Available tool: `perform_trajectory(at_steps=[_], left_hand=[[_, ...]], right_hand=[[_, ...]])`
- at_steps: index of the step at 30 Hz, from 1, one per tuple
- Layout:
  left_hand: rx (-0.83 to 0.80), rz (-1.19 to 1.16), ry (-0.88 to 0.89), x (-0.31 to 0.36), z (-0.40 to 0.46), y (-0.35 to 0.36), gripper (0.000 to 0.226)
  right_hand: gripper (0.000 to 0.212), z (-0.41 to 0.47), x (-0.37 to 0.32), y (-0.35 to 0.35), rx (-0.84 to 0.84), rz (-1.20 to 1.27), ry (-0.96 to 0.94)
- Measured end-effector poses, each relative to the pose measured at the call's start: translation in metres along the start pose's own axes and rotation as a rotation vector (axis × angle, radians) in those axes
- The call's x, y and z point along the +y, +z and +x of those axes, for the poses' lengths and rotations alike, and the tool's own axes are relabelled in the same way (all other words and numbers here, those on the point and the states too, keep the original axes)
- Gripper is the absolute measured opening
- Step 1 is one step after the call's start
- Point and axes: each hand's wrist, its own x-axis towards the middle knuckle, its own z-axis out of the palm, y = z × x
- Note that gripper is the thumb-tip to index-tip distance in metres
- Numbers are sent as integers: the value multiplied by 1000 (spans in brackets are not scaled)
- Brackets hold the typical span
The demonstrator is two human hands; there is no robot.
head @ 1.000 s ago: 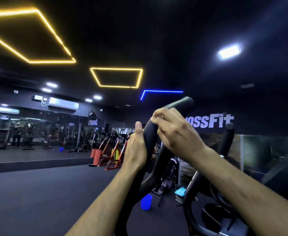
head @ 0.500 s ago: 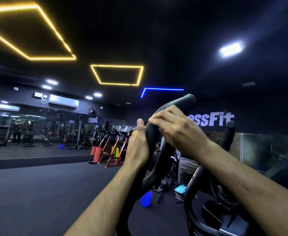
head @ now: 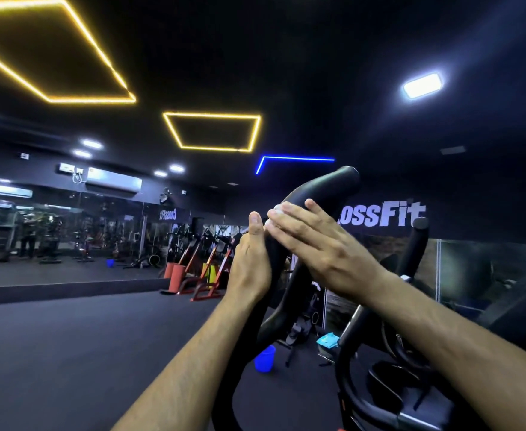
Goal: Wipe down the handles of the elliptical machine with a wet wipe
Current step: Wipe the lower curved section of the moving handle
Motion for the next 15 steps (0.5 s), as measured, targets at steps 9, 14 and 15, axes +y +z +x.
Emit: perform_trajectory(at_steps=[9, 14, 15], left_hand=[[-20, 26, -41, -12, 9, -1, 94], [-15, 61, 34, -9, 6, -4, 64], [-21, 62, 30, -8, 5, -4, 63]], right_hand=[[39, 14, -1, 10, 182, 26, 222], [42, 2, -13, 15, 57, 48, 17], [43, 3, -8, 11, 44, 49, -1]])
